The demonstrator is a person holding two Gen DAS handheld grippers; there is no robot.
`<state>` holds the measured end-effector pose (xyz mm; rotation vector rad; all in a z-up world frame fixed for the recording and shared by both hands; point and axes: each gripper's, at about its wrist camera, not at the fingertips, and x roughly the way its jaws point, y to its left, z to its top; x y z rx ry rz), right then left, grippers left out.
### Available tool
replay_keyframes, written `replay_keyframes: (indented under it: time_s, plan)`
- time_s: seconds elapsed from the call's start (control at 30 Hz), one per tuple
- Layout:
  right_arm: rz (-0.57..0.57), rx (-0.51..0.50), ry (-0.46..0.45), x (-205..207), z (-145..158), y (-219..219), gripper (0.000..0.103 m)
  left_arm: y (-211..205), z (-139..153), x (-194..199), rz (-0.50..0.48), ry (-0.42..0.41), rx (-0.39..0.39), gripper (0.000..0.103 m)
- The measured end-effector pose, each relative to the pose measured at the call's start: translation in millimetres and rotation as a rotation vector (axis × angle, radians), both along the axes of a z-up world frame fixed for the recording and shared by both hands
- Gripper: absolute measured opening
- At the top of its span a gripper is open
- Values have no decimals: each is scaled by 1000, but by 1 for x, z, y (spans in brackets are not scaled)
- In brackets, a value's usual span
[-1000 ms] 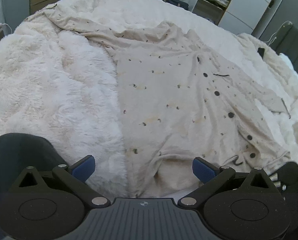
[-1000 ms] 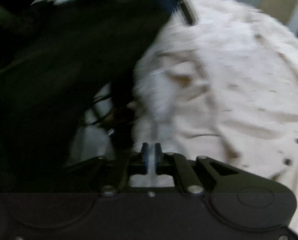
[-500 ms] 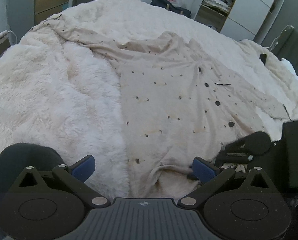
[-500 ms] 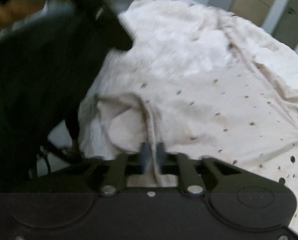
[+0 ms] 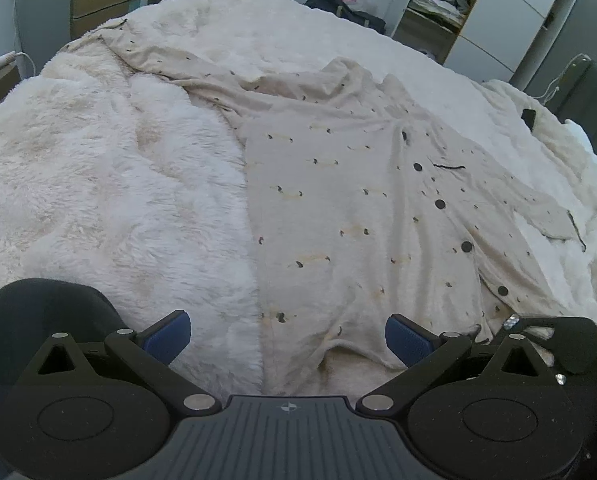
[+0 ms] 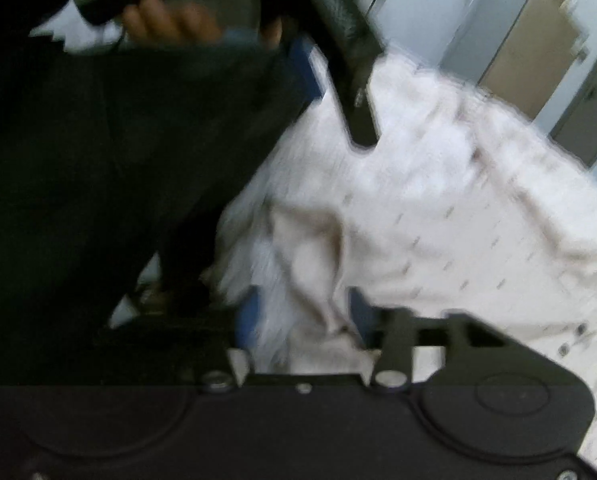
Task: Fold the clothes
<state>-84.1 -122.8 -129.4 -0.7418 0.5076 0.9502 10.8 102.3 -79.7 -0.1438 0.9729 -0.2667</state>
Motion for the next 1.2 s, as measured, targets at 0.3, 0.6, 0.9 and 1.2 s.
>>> replay_keyframes:
  time_s: [0.3, 0.6, 0.9, 1.2]
  plan:
    - [14, -149, -154, -25, -33, 17, 59, 23, -2, -1, 65, 9, -22, 103]
    - [14, -289, -308, -9, -68, 44, 37, 19, -3, -3, 49, 8, -15, 103]
    - [48, -244, -330, -10, -67, 49, 3, 19, -4, -3, 47, 10, 0, 103]
    - [153, -89, 164, -7, -39, 24, 5, 12, -3, -4, 21, 12, 6, 103]
